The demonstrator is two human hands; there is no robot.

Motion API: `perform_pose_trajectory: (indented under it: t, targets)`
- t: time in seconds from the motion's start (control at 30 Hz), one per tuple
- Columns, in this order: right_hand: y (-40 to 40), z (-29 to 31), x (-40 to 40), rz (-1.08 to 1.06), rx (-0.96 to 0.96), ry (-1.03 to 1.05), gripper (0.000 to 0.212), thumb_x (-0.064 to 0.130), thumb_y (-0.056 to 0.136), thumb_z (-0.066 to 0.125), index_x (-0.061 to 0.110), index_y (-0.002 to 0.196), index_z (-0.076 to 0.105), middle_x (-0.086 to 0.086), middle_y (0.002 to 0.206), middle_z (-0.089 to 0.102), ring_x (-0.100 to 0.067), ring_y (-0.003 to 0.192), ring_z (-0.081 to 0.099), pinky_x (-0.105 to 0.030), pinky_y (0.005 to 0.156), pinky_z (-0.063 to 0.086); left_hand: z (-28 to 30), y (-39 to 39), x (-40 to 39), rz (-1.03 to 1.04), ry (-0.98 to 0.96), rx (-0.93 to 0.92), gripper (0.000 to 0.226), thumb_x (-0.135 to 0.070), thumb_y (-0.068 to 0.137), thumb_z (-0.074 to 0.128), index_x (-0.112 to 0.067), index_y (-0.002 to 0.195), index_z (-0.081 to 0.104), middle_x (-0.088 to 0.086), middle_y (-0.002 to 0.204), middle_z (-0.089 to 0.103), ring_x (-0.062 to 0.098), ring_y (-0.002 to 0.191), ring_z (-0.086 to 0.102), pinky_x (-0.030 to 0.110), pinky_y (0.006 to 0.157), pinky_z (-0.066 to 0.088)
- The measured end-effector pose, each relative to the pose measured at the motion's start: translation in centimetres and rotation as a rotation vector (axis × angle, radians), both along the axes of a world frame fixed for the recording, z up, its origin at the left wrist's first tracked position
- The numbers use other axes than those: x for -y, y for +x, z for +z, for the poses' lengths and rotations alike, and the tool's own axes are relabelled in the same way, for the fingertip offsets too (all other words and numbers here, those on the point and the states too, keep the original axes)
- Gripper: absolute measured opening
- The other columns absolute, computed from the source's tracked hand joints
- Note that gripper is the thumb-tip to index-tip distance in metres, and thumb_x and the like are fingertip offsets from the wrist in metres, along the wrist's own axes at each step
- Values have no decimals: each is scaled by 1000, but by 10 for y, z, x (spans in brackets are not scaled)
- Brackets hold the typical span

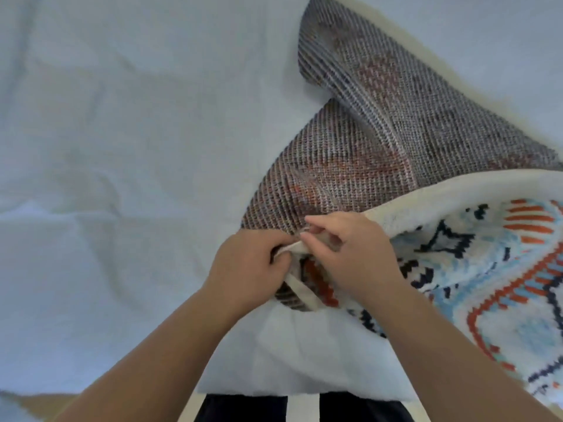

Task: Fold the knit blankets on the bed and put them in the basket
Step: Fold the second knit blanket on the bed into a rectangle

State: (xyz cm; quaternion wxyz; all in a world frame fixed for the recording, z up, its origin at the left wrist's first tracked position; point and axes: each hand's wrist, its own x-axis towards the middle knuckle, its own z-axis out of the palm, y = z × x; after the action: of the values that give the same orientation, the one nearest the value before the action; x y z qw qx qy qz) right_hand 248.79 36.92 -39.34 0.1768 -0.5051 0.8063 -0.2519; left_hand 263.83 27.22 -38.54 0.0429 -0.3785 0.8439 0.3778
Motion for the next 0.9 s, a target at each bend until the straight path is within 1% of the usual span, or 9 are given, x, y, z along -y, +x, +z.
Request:
perform_pose_trajectory:
  t: [0.27, 0.37, 0.43, 0.5, 0.6, 0.67, 0.73, 0.8, 0.9]
  targets:
    - [13, -2, 27, 20, -35, -56, 40, 40, 83, 62, 15, 112, 74, 5, 105, 73, -18, 94, 62, -29, 88, 45, 10, -18, 58, 121, 293, -120, 13, -23, 85, 65, -33, 88, 73, -9, 71, 70, 4, 67, 63, 27, 63, 49]
    - [7, -7, 30, -34, -72, -21, 31, 39, 83, 67, 18, 103, 74, 7, 93, 72, -19, 87, 61, -37, 80, 47, 6, -28, 50, 268, 449, -227, 9, -30, 87, 70, -35, 94, 67, -7, 68, 71, 2, 58, 61, 21, 59, 44]
    - [1, -8, 35, -71, -61, -31, 22, 40, 85, 63, 19, 83, 70, 10, 73, 65, -19, 74, 54, -39, 66, 46, 1, -26, 42, 338, 506, -269, 24, -37, 84, 75, -38, 104, 63, -11, 78, 74, 0, 72, 67, 22, 71, 50]
    - [-9, -5, 43, -158, 25, -31, 30, 47, 89, 50, 22, 74, 59, 13, 62, 51, -16, 67, 47, -36, 58, 42, -1, -17, 38, 329, 515, -270, 49, -54, 73, 79, -45, 116, 58, -17, 98, 74, -4, 91, 68, 24, 85, 53]
    - [-35, -2, 60, -297, 89, -57, 33, 45, 93, 47, 20, 73, 53, 7, 59, 45, -16, 59, 45, -34, 53, 39, 5, -7, 38, 14, 441, -114, 90, -80, 60, 73, -67, 134, 24, -38, 140, 44, -13, 124, 46, 24, 106, 40]
    - [-53, 3, 73, -360, 127, -55, 30, 38, 96, 52, 21, 71, 51, 3, 58, 45, -17, 54, 43, -32, 50, 37, 6, -12, 44, -257, 193, 36, 115, -94, 56, 58, -62, 141, -12, -46, 143, 6, -19, 131, 19, 15, 110, 20]
    - [-70, 7, 85, -427, 172, -59, 30, 35, 97, 54, 19, 73, 54, -2, 59, 50, -22, 53, 46, -35, 51, 39, 2, -25, 60, -337, 132, 61, 125, -95, 54, 59, -57, 143, -22, -50, 139, -9, -30, 127, 1, 5, 106, 9]
    - [-85, 5, 94, -493, 204, -53, 27, 37, 97, 56, 19, 77, 58, -2, 62, 55, -22, 55, 51, -41, 54, 45, -13, -36, 78, -320, 183, 18, 125, -82, 58, 72, -55, 149, -8, -48, 147, 2, -27, 132, 8, 7, 110, 16]
    - [-96, -5, 99, -480, 207, 41, 17, 41, 94, 59, 24, 89, 59, 5, 74, 62, -19, 68, 61, -42, 65, 53, -41, -49, 91, -95, 328, -55, 87, -58, 70, 77, -57, 142, 29, -27, 137, 53, -2, 125, 53, 35, 104, 47]
